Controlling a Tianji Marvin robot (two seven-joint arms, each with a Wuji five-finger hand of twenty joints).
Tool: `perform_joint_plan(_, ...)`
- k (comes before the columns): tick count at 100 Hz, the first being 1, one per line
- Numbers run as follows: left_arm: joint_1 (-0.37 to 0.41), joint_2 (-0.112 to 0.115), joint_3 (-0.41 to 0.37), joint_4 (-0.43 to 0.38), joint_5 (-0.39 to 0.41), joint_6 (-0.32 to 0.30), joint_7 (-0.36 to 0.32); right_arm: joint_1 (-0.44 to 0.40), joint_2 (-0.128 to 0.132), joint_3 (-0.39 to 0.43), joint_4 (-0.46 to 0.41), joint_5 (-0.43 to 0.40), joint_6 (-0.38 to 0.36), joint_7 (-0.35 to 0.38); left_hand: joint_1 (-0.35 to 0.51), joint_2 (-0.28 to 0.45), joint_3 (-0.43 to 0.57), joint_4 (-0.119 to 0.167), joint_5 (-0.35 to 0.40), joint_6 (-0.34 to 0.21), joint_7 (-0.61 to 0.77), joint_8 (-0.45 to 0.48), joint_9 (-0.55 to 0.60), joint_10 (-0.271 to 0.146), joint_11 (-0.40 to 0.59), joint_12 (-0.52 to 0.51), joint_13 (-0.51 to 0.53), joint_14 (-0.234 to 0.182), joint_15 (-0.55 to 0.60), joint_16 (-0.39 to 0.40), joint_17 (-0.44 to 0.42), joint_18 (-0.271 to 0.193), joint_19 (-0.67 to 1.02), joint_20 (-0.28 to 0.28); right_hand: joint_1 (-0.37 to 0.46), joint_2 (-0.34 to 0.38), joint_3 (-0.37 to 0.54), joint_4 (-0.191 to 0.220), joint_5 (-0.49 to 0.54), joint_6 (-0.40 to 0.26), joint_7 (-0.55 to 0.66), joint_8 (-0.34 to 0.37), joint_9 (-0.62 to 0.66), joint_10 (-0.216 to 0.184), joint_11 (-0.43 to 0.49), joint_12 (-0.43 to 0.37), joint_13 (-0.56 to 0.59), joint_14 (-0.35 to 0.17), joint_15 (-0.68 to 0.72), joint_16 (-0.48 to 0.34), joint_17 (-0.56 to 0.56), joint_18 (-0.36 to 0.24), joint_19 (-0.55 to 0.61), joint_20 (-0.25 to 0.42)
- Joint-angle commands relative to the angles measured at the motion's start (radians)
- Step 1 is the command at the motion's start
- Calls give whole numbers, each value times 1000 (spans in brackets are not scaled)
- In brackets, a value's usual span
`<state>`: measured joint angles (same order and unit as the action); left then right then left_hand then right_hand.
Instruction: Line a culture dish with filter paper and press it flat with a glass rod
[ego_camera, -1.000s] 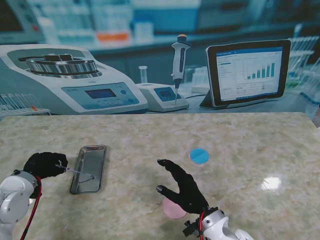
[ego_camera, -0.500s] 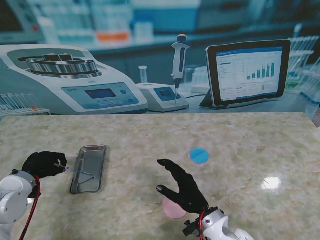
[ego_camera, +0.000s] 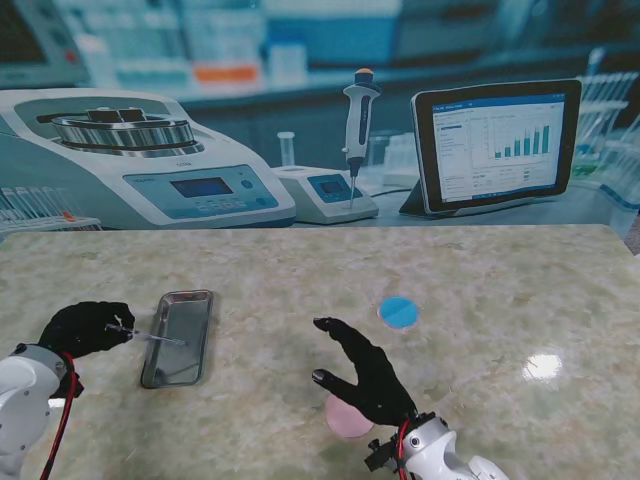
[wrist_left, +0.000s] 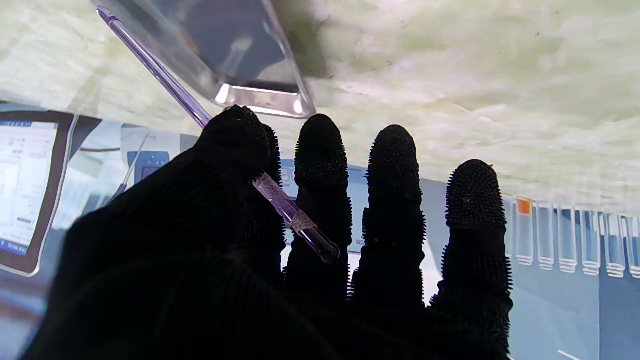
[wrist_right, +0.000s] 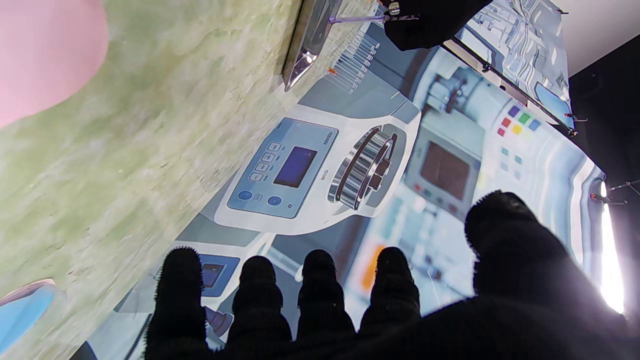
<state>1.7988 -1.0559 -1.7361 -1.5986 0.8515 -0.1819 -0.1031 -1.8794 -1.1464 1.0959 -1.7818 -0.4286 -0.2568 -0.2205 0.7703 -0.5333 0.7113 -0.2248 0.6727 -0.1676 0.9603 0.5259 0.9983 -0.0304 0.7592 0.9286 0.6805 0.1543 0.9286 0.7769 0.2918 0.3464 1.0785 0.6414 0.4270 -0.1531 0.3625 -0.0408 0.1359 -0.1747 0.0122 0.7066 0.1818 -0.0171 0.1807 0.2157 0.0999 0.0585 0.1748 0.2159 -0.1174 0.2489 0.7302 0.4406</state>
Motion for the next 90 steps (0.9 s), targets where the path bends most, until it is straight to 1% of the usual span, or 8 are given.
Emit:
perform_joint_plan(1,17,-5,-5,-24,-11,-11,4,-5,-4,-2,-1,-3,5,0,9,21,115,-6,66,-119,127,38,35,-23,26,20,21,6,19,13,-1,36,47,36,4,10,-16,19,-7,-38,12,19,-1,-24,13,-5,11,-11,15,12,-1,-4,25,6)
perform_joint_plan(28,84,-18,-20,-114,-110,-62,5,-10,2,22,-13,-26,9,13,12,22,115,-7,65,-112,123,40,33,-17,24,24,17,10,19,14,-5,37,50,37,34,2,7,30,-7,-42,47,26,5,-22,50,3,19,-11,27,14,5,0,30,6)
perform_joint_plan(46,131,-26,-9,-178,-178,-98,7,-18,9,48,-34,-51,8,33,19,26,109,-5,64,-107,124,43,30,-14,24,27,14,14,19,15,-9,39,50,38,52,-5,46,44,-17,-62,133,18,4,-23,105,12,35,-9,37,15,17,1,41,3)
perform_joint_plan(48,135,-26,-7,-184,-185,-102,7,-19,10,51,-36,-54,8,35,21,26,108,-5,64,-105,124,43,30,-14,24,27,14,15,20,16,-11,39,50,38,50,-7,58,44,-31,-67,196,-29,3,-23,119,6,36,-8,39,16,18,2,46,0)
perform_joint_plan(51,141,-27,-3,-194,-195,-107,7,-20,11,55,-40,-58,8,38,21,27,106,-5,64,-105,124,43,29,-13,24,28,13,15,19,16,-11,39,51,38,55,-9,64,45,-28,-70,218,-45,7,-23,127,7,41,-8,42,17,23,1,51,0)
perform_joint_plan(68,170,-31,24,-239,-239,-133,9,-29,19,84,-62,-78,6,67,26,29,100,-3,63,-101,123,45,28,-11,26,29,12,17,21,18,-11,41,53,40,59,-13,91,53,-24,-69,249,-65,8,-22,161,19,54,-6,53,21,36,0,75,8)
perform_joint_plan(71,174,-31,30,-247,-246,-137,10,-30,20,89,-66,-82,6,72,26,30,99,-3,62,-101,122,45,28,-12,26,29,12,16,21,18,-12,41,53,40,49,-18,113,56,-25,-67,268,-79,4,-22,178,23,56,-5,55,22,36,1,81,9)
perform_joint_plan(90,195,-33,69,-288,-299,-153,5,-37,30,115,-93,-105,-4,109,31,30,94,-1,64,-99,123,48,28,-9,26,29,10,21,21,19,-14,43,53,42,49,-23,134,56,-17,-65,283,-92,8,-21,199,29,69,-3,60,23,46,3,91,10)
